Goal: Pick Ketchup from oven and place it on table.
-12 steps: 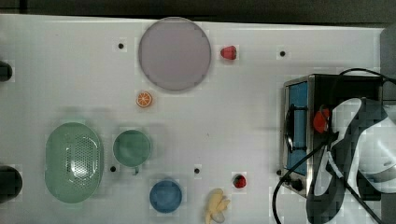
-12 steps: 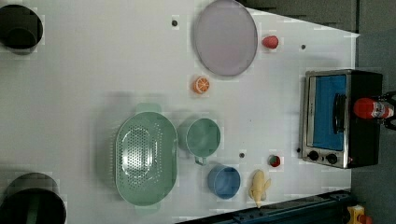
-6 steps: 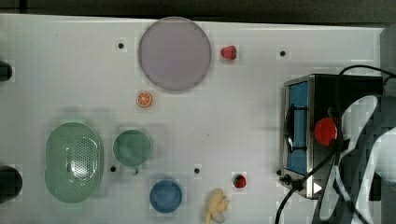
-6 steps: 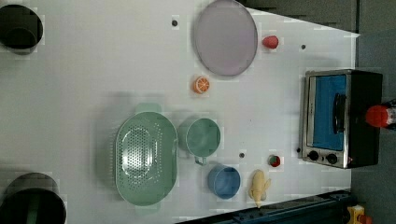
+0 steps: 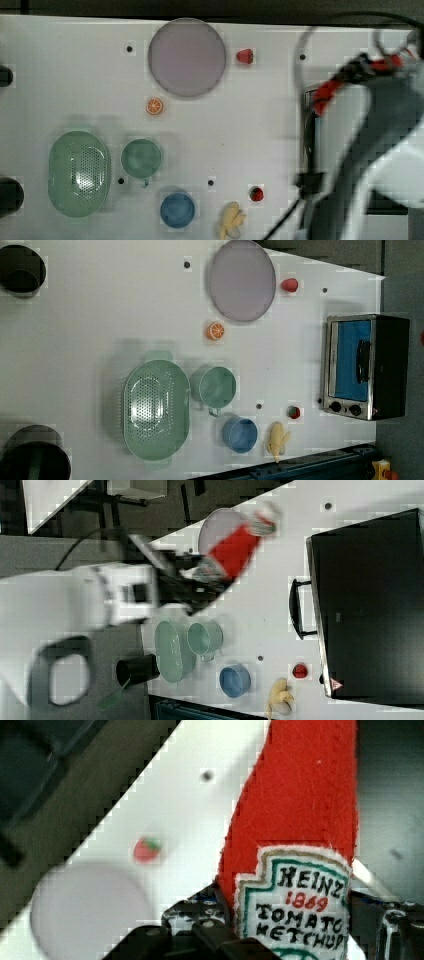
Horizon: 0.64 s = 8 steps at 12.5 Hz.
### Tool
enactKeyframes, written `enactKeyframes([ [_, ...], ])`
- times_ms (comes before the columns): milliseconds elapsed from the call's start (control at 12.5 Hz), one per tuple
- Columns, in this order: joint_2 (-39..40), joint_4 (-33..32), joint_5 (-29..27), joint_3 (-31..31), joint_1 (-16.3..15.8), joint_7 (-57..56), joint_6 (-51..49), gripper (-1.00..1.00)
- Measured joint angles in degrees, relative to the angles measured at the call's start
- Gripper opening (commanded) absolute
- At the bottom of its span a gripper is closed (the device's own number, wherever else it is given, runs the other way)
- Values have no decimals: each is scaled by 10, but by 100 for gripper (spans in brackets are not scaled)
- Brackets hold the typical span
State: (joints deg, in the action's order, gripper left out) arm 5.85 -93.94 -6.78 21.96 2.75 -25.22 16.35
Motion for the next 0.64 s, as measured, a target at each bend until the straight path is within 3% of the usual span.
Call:
enactKeyframes([
  [400,10,-42,-8,-108,-63,-42,-12,29],
  [640,29,-117,36,-153,-94,-19,0,29],
])
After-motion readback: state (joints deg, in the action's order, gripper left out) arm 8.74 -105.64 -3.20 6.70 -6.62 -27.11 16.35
